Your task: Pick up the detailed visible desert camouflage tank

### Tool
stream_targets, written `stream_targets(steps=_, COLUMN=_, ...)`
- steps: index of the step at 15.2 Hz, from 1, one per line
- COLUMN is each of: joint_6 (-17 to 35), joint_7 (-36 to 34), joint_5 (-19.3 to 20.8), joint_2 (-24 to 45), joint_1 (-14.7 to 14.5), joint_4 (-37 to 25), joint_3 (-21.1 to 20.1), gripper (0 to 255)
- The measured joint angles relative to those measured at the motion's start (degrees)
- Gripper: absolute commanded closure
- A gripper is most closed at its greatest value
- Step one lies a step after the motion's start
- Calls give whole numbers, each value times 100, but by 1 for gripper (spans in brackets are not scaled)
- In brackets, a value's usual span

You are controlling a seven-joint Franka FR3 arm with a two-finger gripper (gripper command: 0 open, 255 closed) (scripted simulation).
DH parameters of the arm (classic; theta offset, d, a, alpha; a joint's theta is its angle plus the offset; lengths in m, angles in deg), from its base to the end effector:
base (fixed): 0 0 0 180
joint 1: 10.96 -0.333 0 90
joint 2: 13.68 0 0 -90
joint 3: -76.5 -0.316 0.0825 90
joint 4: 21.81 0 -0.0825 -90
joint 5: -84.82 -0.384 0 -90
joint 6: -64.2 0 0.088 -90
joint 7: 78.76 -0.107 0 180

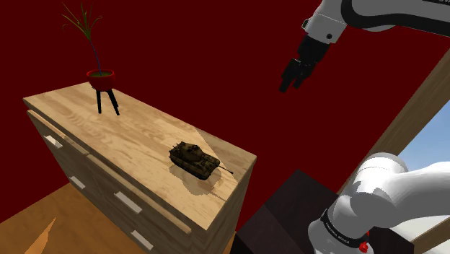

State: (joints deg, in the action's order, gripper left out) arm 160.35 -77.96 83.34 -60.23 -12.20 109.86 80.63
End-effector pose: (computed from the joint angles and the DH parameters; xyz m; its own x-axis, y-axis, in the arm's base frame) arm 0.3097 -0.0220 0.6362 0.9813 -0.0262 0.1907 -0.0120 -0.9971 -0.0753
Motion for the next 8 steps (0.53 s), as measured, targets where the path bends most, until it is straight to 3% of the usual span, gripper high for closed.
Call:
stream_targets(steps=2, joint_6=104, joint_7=-8, joint_5=-17, joint_2=30, joint_1=-15, joint_4=69, joint_3=-18, gripper=0)
stream_targets(steps=8, joint_6=1254, joint_7=64, joint_5=-130, joint_2=450, joint_1=-152, joint_4=699, joint_3=-85, gripper=0)
